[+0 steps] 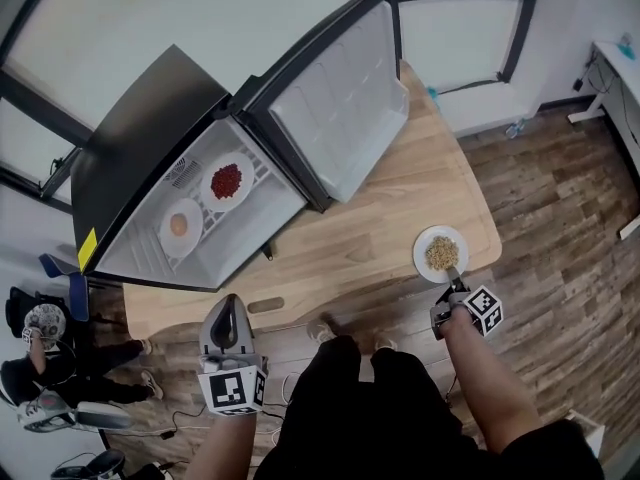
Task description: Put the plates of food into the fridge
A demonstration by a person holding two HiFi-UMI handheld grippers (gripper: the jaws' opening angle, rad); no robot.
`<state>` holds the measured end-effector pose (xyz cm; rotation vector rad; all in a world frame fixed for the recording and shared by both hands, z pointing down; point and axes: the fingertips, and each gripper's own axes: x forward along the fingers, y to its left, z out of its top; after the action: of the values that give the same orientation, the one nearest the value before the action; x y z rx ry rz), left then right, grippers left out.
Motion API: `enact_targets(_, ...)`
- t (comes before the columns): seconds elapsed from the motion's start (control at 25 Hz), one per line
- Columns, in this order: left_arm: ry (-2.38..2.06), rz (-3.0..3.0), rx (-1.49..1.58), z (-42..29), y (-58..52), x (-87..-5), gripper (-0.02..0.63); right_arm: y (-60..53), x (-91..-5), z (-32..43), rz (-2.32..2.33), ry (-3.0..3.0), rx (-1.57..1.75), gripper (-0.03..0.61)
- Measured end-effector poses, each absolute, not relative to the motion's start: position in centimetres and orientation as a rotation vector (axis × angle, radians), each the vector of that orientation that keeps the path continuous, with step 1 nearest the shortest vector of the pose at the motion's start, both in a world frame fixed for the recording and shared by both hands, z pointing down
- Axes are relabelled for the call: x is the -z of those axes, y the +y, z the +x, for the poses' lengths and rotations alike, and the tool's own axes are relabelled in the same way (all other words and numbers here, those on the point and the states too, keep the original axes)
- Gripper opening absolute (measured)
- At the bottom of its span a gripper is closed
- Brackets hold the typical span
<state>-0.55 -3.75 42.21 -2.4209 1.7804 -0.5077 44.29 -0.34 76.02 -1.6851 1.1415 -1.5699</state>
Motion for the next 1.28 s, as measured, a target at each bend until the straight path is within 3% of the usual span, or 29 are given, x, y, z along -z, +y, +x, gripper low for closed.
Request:
enact_targets(0.08, 1.794, -2.421, 0.499, -0.9, -3.8, -42.4, 0.005, 0.1, -75.5, 44.3, -1.686, 1.156, 1.558, 0.069)
enact_targets(0.2, 1.805, -2.418, 0.467, -1.2, -4.0, -42.2, 0.005, 0.3, -74.5, 43.5, -1.652, 1.190, 1.547, 0.034)
enact_targets(0.56, 1.865, -2.388, 0.348, -3.2, -4.6, -41.6, 0.005, -1.0, -70.4, 38.9, -1.524, 1.380, 1.596, 0.031)
enact_targets(1.28, 2.182, -2.146, 0.241, -15.8, -2.7, -41.0, 0.005, -11.6, -65.0, 23.1, -1.257, 1.743, 1.687, 0.031)
